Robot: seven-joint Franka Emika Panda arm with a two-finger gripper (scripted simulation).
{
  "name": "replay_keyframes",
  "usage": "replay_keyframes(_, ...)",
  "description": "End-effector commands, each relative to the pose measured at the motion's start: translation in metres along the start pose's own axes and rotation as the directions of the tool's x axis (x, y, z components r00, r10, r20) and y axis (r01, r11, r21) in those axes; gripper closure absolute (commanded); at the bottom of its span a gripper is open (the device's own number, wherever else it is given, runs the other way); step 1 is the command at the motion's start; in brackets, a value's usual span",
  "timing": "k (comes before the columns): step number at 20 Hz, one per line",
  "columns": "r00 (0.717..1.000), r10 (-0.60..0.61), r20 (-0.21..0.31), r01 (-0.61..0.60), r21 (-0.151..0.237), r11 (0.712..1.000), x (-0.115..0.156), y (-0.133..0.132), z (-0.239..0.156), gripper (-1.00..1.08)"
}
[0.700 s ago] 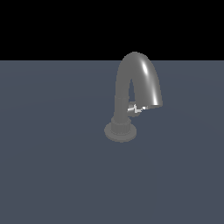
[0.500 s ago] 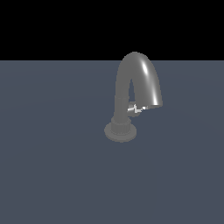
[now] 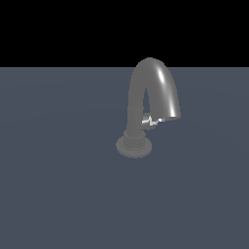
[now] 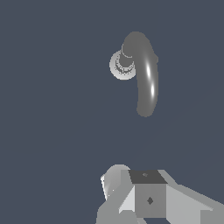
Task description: Turn on the faucet by rotating a designated handle.
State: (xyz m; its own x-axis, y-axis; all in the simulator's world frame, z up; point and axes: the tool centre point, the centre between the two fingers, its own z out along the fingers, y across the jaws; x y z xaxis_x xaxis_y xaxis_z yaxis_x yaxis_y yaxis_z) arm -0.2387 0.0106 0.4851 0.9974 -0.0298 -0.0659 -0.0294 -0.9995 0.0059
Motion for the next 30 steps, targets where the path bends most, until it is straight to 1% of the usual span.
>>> replay_keyframes(1, 1.000, 0.018, 0.024, -0.019, 0.008, 1.000, 0.007, -0.001, 0.000, 1.08)
replay_keyframes(5, 0.996, 0.057, 0.075, -0.058, 0.022, 0.998, 0.023, -0.002, 0.000, 1.08)
replay_keyframes(9, 0.985, 0.102, 0.138, -0.109, 0.037, 0.993, 0.042, -0.003, 0.001, 1.08)
replay_keyframes(16, 0.950, 0.182, 0.255, -0.203, 0.057, 0.978, 0.077, -0.002, 0.006, 1.08)
replay_keyframes(23, 0.892, 0.255, 0.374, -0.299, 0.065, 0.952, 0.112, 0.002, 0.015, 1.08)
replay_keyframes(30, 0.811, 0.319, 0.490, -0.396, 0.060, 0.916, 0.146, 0.009, 0.028, 1.08)
